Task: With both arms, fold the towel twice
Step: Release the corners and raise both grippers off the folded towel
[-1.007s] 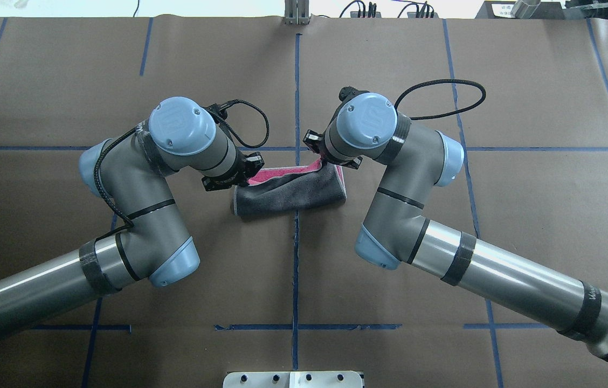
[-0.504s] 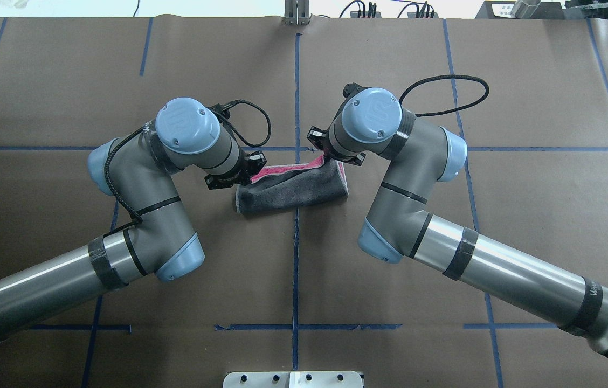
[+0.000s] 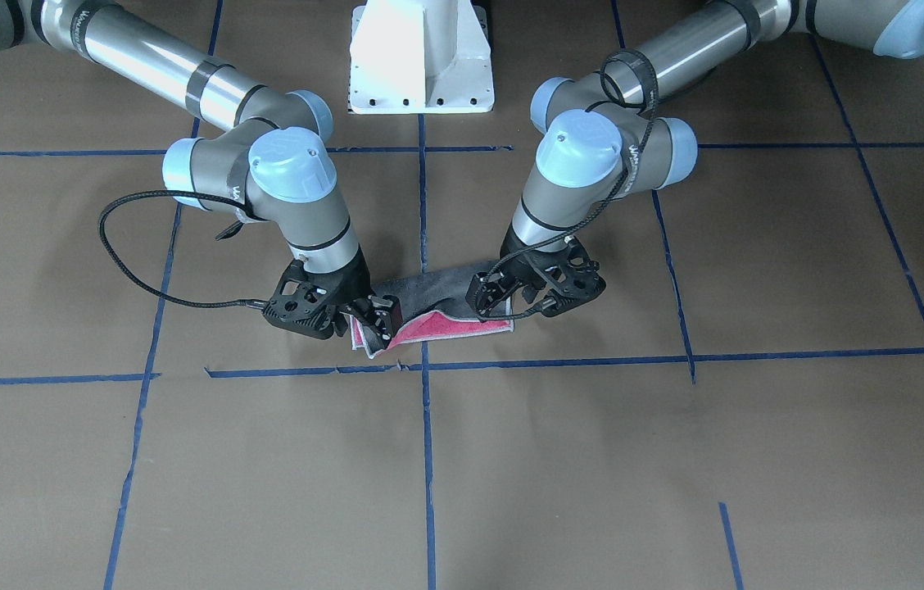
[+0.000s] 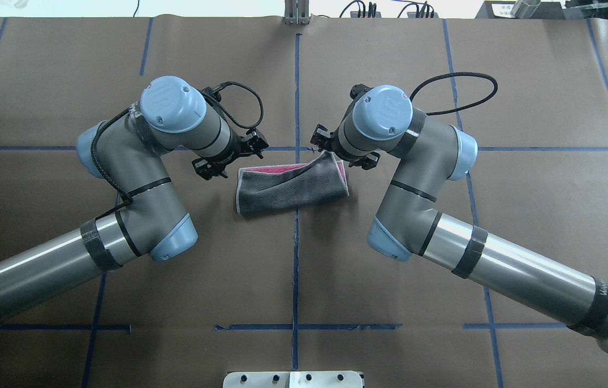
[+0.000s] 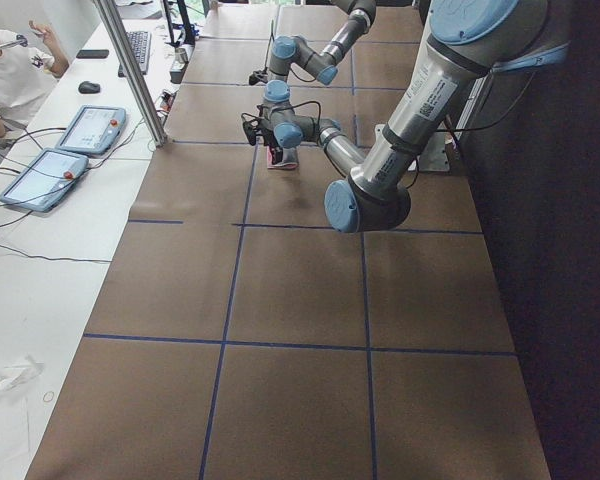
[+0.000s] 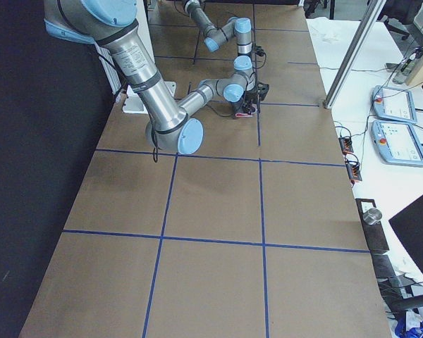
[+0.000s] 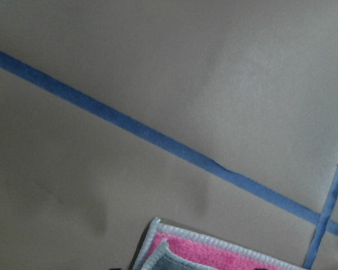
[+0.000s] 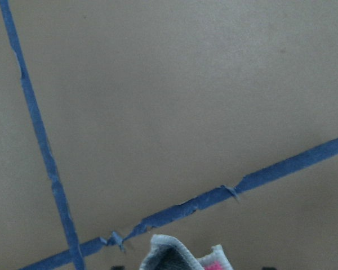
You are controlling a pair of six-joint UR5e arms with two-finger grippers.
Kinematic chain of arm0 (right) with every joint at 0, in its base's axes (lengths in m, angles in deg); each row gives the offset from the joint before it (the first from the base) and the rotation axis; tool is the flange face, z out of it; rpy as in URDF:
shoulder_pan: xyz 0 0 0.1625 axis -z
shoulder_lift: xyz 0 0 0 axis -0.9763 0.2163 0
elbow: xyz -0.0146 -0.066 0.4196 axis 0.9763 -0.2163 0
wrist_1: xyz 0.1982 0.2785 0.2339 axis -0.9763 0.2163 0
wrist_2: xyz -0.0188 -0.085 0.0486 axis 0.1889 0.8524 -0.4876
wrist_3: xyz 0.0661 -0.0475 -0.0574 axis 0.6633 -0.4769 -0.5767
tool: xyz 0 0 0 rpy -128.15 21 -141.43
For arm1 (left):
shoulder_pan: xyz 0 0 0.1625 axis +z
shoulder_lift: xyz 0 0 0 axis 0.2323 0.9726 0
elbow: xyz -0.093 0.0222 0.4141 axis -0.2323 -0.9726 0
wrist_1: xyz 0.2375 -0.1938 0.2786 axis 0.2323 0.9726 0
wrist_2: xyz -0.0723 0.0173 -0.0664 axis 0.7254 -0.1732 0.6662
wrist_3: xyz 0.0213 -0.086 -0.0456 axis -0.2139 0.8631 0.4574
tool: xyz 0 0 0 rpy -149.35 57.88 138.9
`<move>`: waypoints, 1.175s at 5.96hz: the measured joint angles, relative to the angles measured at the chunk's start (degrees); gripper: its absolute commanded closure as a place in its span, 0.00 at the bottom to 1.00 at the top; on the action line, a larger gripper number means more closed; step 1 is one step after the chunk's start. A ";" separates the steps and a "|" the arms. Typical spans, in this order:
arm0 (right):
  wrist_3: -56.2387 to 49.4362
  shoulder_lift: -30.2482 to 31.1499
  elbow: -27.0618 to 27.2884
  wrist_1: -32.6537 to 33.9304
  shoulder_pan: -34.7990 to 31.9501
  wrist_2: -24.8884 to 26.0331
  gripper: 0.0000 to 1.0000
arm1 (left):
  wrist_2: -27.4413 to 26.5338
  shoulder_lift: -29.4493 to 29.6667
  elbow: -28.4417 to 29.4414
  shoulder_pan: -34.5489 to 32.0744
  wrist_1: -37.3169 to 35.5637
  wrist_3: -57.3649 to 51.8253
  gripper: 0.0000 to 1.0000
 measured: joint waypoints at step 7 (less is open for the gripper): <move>-0.22 5.94 7.48 3.98 -5.55 -8.32 0.00 | 0.55 -3.87 -4.93 3.72 -0.11 27.32 0.27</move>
